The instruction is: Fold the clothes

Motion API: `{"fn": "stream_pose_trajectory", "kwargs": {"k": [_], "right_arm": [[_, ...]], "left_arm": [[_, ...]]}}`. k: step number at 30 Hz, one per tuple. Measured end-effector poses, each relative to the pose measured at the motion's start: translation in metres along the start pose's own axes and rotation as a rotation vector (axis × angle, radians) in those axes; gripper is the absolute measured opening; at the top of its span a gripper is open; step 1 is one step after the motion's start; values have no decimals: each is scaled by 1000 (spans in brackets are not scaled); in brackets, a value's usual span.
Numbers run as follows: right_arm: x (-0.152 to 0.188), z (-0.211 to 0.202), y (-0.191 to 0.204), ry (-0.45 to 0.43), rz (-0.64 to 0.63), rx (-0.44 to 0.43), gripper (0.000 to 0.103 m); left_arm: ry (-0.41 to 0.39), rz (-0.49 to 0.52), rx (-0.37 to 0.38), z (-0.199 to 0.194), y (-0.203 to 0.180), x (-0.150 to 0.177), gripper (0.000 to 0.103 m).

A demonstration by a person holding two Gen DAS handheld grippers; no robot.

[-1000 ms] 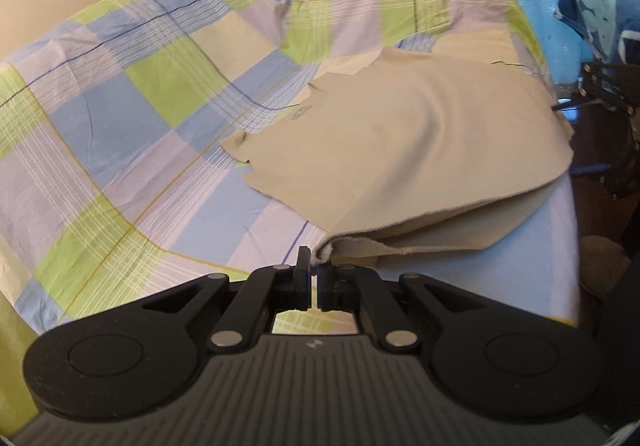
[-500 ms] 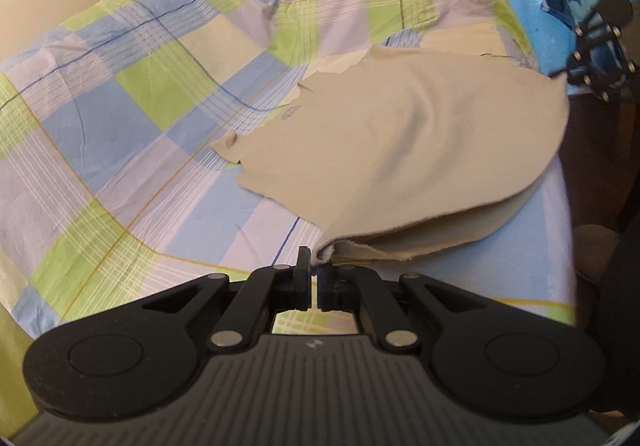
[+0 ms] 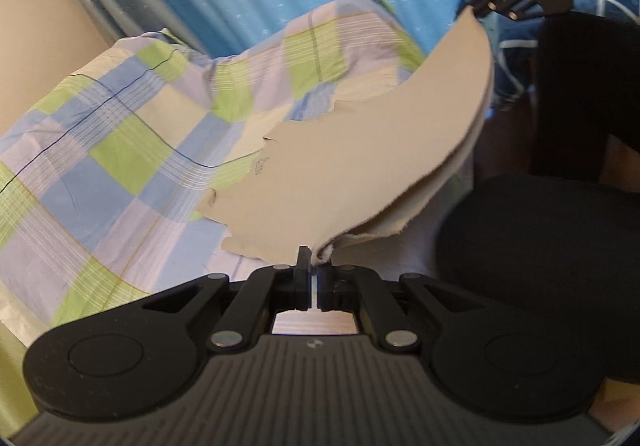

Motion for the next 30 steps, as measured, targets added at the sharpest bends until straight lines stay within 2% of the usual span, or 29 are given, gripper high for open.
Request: {"fn": "stream_pose_trajectory", "kwargs": {"k": [4, 7, 9, 11, 13, 17, 19, 20, 22, 23, 24, 27, 29, 30], "right_arm": [[-8, -14, -19, -17, 9, -15, 0], [-13, 12, -46, -39, 8, -33, 0], [-9, 55, -72, -21, 62, -78, 0], [1, 113, -95, 35, 139, -147, 0], [13, 171, -110, 101, 238, -258, 0], [35, 269, -119, 187, 389, -442, 1], [45, 303, -116, 220, 459, -510, 3], [49, 315, -113, 231, 487, -539, 11], [59, 328, -110, 241, 541, -555, 28], [65, 332, -114, 237, 578, -550, 31], [72, 335, -120, 226, 643, -547, 31], [97, 336, -139, 178, 871, -542, 32], [107, 328, -143, 156, 960, -520, 35], [110, 321, -142, 146, 980, -510, 36]], "left_arm": [[10, -76, 18, 3, 19, -19, 1], [34, -169, 25, 37, 57, -44, 1], [50, -256, 42, 71, 90, -56, 1], [84, -352, 61, 116, 124, -58, 1], [140, -443, 92, 158, 157, -52, 1], [238, -588, 142, 243, 193, -33, 1], [260, -639, 153, 264, 200, -23, 1], [265, -659, 155, 271, 203, -19, 1], [275, -698, 159, 284, 209, -10, 3], [271, -725, 155, 287, 214, -7, 5], [262, -763, 144, 287, 217, -3, 9], [228, -855, 111, 280, 227, 6, 9], [204, -880, 114, 273, 228, 8, 9], [194, -890, 126, 269, 228, 9, 13]]}}
Point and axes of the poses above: each gripper's, at about its wrist camera, not at the fingertips, and z roughly the way its jaws point, y to its left, x to its underside, the point moved 4 cm from there along z, roughly the way its jaws point, and after that the axes turned 12 degrees about -z, right-handed, at the moved point
